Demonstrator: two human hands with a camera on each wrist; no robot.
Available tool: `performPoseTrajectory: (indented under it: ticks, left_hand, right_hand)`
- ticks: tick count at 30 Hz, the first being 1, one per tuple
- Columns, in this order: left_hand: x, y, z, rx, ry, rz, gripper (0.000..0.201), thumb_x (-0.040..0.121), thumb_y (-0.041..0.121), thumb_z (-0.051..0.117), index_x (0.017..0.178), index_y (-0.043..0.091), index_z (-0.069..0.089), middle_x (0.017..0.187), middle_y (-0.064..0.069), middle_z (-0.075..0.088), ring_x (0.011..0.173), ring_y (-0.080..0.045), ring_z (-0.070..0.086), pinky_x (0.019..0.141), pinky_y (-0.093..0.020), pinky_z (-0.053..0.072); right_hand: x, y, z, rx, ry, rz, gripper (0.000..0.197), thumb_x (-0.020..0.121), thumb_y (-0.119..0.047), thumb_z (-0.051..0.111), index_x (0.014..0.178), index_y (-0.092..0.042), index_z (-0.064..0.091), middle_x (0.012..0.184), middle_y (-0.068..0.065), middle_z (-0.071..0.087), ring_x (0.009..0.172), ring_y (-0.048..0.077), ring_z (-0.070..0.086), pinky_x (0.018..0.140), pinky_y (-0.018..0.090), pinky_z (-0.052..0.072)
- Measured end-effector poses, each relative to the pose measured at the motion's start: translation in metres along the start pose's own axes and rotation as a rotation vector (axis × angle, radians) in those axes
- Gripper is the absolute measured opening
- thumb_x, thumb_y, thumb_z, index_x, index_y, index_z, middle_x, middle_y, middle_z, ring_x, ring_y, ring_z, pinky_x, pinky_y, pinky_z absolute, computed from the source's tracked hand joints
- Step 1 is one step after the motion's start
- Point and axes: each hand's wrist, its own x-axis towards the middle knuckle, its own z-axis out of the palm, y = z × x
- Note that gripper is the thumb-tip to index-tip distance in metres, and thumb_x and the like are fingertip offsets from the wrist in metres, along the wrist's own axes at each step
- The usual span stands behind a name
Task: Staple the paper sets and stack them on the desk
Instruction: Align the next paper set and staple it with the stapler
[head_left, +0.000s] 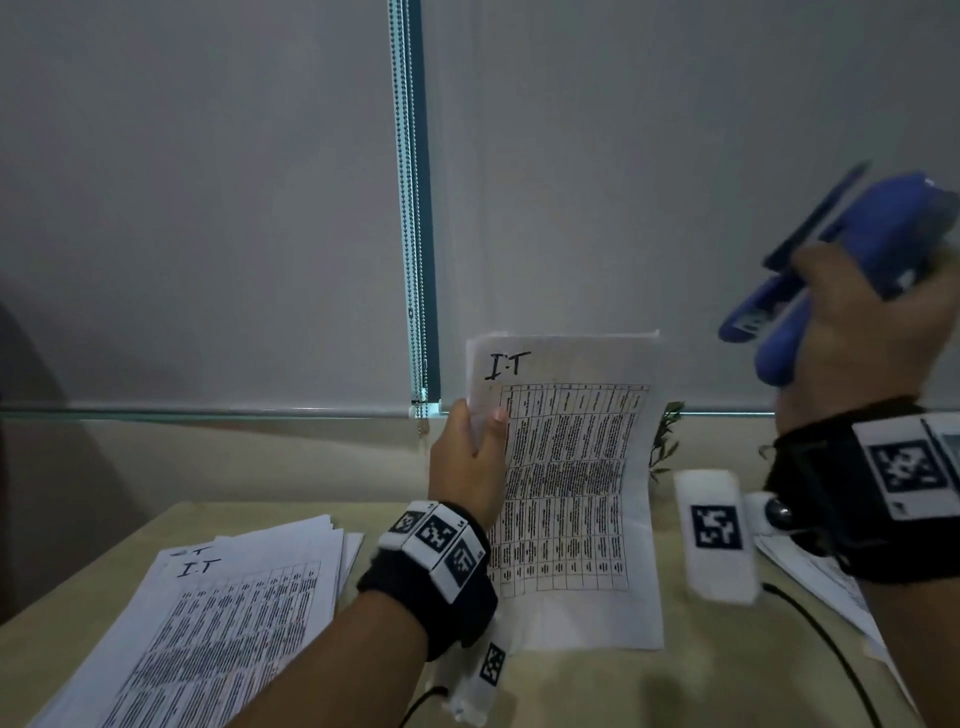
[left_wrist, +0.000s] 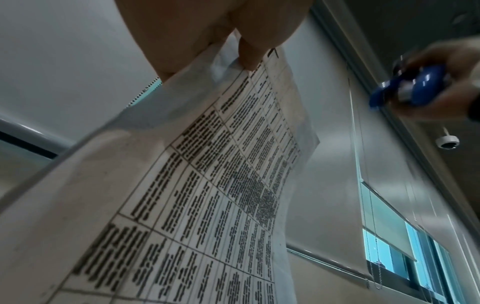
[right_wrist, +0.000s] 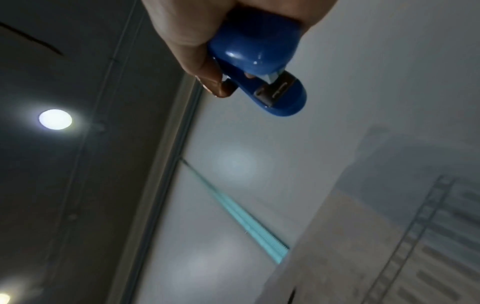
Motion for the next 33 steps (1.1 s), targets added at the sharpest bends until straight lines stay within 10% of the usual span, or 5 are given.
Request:
performPoseTrajectory:
  ticks: [4, 9, 19, 28, 33]
  left_hand:
    - [-0.003, 0.014, 0.009, 0.043, 0.011, 0.104, 0.017, 0.098, 0.026, 0.041, 0.088, 0.014, 0.045, 0.082, -0.012, 0.063, 0.067, -0.023, 0.056, 0.064, -0.040, 0.052]
    - [-0.011, 0.034, 0.011, 0.076, -0.098, 0.245, 0.011, 0.098, 0.025, 0.041, 0.090, 0.018, 0.042, 0.074, 0.005, 0.059, 0.060, -0.004, 0.054, 0.053, -0.015, 0.044]
    - [-0.025, 0.046, 0.014, 0.020, -0.109, 0.345, 0.008, 0.096, 0.020, 0.048, 0.092, 0.014, 0.046, 0.065, 0.012, 0.049, 0.059, 0.002, 0.051, 0.052, -0.011, 0.040]
    - [-0.025, 0.048, 0.014, 0.033, -0.120, 0.435, 0.009, 0.092, 0.026, 0.044, 0.089, 0.017, 0.045, 0.066, 0.010, 0.048, 0.060, -0.001, 0.047, 0.053, -0.012, 0.038]
    - [-0.024, 0.052, 0.013, 0.078, -0.163, 0.475, 0.015, 0.090, 0.027, 0.040, 0.077, 0.035, 0.037, 0.064, 0.014, 0.046, 0.057, 0.002, 0.046, 0.052, -0.010, 0.035]
  right_hand:
    - [-0.031, -0.021, 0.041, 0.169, -0.147, -0.091, 0.026, 0.075, -0.004, 0.064, 0.091, -0.018, 0.050, 0.062, -0.017, 0.060, 0.049, -0.008, 0.053, 0.053, 0.010, 0.044]
    - [-0.047, -0.027, 0.059, 0.180, -0.232, -0.057, 0.019, 0.087, -0.016, 0.066, 0.091, -0.028, 0.051, 0.078, -0.017, 0.060, 0.063, -0.013, 0.059, 0.065, 0.006, 0.046]
    - [-0.066, -0.031, 0.061, 0.008, -0.376, -0.123, 0.020, 0.074, -0.051, 0.063, 0.081, -0.035, 0.052, 0.078, -0.001, 0.066, 0.075, 0.032, 0.069, 0.072, 0.048, 0.057]
    - [-0.061, -0.034, 0.063, 0.022, -0.388, -0.230, 0.020, 0.083, -0.034, 0.061, 0.087, -0.016, 0.052, 0.067, -0.015, 0.056, 0.059, -0.001, 0.056, 0.062, 0.017, 0.049]
    - [-0.056, -0.039, 0.066, 0.065, -0.399, -0.243, 0.016, 0.081, -0.035, 0.061, 0.077, -0.023, 0.052, 0.065, -0.011, 0.054, 0.063, 0.020, 0.059, 0.067, 0.044, 0.055]
